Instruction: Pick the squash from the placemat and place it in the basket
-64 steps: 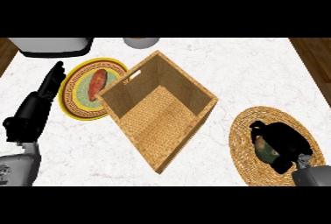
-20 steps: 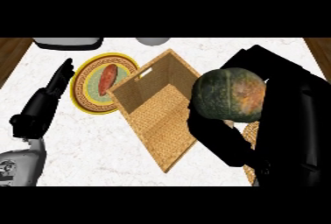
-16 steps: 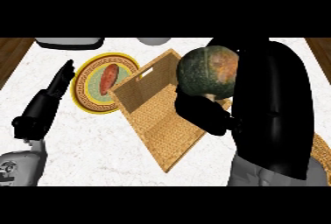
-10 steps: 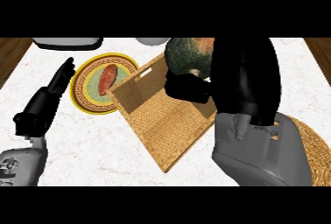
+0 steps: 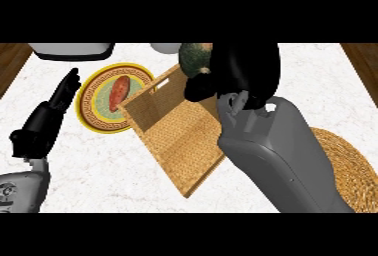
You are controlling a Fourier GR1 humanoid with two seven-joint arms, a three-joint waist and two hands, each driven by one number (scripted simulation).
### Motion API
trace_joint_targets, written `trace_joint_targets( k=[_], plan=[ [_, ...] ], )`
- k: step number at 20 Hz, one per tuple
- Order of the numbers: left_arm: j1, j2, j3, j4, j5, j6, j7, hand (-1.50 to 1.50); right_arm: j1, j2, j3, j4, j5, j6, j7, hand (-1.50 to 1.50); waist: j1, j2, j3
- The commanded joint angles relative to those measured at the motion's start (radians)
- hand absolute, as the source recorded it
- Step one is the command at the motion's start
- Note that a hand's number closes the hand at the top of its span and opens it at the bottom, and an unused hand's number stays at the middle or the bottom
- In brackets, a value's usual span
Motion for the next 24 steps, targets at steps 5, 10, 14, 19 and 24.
trace_joint_targets(
  k=[5, 10, 14, 19, 24],
  plan=[
    [-0.067, -0.014, 0.003, 0.030, -0.006, 0.018, 0.025, 0.00, -0.075, 0.012, -0.002, 0.089, -0.168, 0.073, 0.263, -1.50, -0.004, 0.005, 0.002],
    [0.001, -0.011, -0.006, -0.021, 0.004, -0.006, 0.012, 0.00, -0.145, 0.012, -0.041, 0.116, -0.181, -0.007, 0.263, -1.50, 0.006, 0.000, 0.002],
    [0.002, -0.017, 0.002, 0.023, 0.003, -0.002, -0.008, 0.00, -0.136, 0.012, -0.090, 0.050, -0.102, -0.193, 0.201, -1.50, -0.004, 0.008, 0.003],
    [-0.005, 0.016, 0.027, 0.016, 0.010, -0.014, -0.020, 0.00, -0.126, 0.012, -0.191, -0.054, 0.074, -0.309, 0.195, -1.50, -0.026, 0.002, 0.004],
    [0.040, 0.001, 0.030, 0.010, 0.001, 0.007, -0.033, 0.00, -0.055, 0.011, -0.272, -0.211, 0.224, -0.327, 0.208, -1.50, -0.048, -0.003, 0.004]
  ],
)
